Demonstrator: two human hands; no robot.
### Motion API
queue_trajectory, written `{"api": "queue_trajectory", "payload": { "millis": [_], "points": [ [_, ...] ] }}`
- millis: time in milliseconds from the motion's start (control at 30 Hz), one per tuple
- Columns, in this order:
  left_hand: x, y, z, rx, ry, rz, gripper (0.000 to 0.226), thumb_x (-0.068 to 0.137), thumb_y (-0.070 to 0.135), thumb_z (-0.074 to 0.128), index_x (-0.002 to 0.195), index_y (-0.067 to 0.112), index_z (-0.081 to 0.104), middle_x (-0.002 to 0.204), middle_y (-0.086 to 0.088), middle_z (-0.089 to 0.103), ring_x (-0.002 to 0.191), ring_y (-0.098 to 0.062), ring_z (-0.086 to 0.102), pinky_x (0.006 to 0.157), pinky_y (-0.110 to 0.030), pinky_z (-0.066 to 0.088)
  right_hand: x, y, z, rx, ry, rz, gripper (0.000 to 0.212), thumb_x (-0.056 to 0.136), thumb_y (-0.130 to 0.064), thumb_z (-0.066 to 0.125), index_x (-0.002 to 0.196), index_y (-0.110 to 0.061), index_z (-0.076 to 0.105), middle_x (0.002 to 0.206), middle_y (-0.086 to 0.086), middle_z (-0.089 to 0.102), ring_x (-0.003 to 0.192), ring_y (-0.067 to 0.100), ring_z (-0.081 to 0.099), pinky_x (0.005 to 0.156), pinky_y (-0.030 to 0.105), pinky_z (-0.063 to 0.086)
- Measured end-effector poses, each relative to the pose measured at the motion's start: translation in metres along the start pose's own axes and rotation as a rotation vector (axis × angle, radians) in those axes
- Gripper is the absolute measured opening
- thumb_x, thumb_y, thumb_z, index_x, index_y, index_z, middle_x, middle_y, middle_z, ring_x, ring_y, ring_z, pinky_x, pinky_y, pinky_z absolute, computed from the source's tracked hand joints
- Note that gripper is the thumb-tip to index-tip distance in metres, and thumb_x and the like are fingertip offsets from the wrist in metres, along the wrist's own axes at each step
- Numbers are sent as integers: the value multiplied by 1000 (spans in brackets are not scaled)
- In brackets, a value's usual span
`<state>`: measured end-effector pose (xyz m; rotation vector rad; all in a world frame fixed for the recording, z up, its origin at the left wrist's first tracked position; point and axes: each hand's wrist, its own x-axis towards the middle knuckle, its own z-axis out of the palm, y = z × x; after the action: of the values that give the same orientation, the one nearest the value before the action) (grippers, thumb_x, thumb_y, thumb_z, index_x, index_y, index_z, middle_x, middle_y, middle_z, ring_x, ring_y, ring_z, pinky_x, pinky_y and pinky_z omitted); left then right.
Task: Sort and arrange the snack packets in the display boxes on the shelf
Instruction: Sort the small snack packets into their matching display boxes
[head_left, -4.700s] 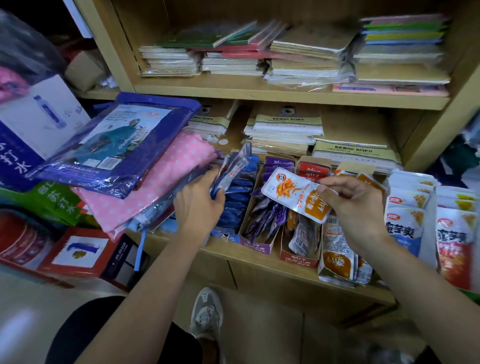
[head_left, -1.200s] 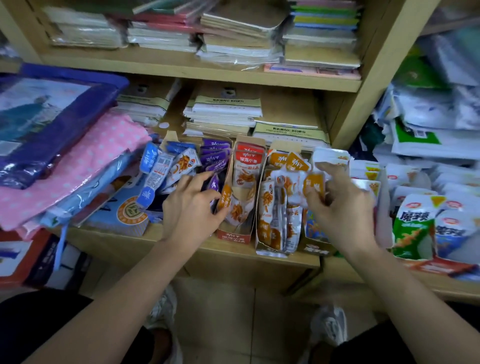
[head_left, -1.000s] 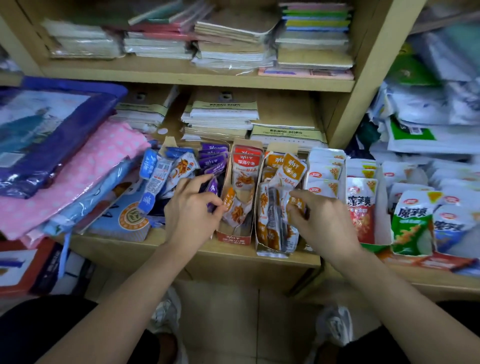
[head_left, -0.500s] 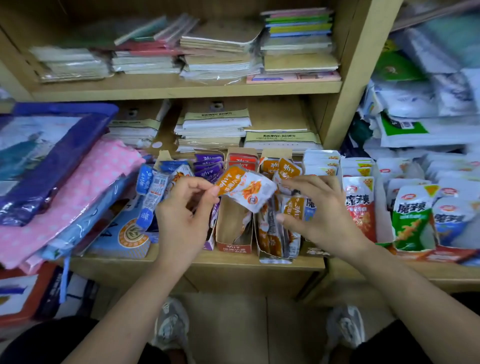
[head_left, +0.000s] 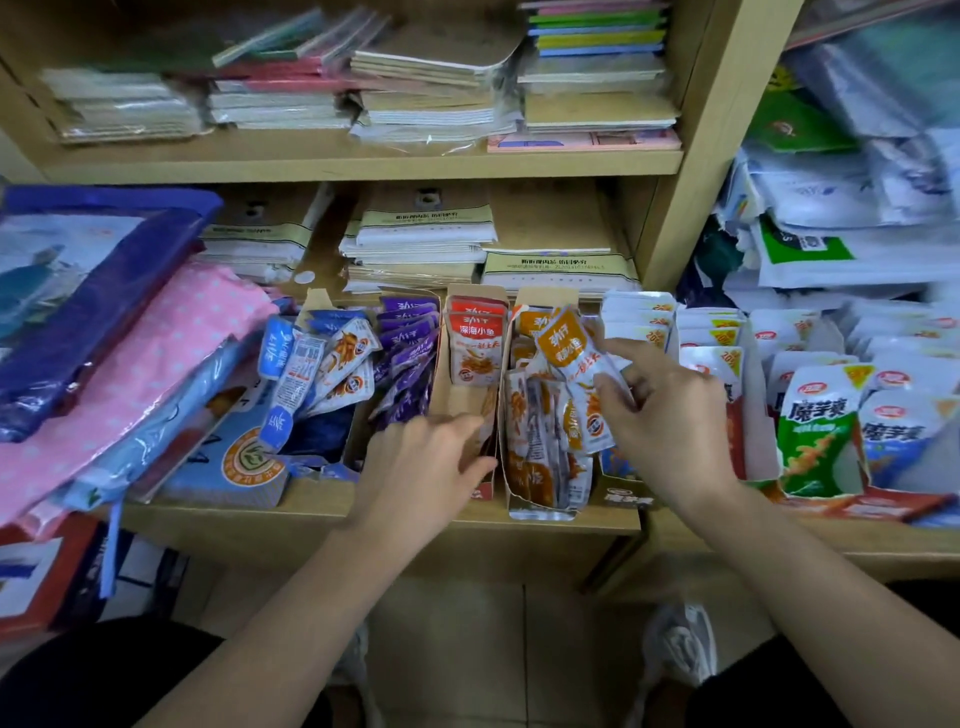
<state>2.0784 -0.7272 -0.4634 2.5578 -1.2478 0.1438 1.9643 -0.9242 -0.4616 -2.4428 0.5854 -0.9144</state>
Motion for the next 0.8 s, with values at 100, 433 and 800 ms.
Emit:
{"api": "queue_trajectory", "payload": {
  "millis": [100,433,800],
  "points": [
    [5,1,4,220,-17,16,35,94,59,55,111,31,68,80,13,61,67,-6,49,54,-23,27,-4,-4,8,-59,-34,-62,38,91,-11,68,128,-12,64,85,2,71,60,6,54,59,22,48],
    [21,-32,9,-2,164,-98,12,94,27,66,90,24,77,67,9,69,53,-9,56,47,-20,35,-6,5,13,-66,-223,-201,56,87,-39,69,139,-19,58,124,-2,58,118,16,47,95,28,41],
    [10,-25,-10,-895,418,-264,14,91,10,72,99,20,76,91,8,78,82,-12,75,70,-37,61,-11,5,18,112,-543,-122,91,87,-53,68,159,-34,16,162,-16,25,149,0,17,118,28,2]
  ]
}}
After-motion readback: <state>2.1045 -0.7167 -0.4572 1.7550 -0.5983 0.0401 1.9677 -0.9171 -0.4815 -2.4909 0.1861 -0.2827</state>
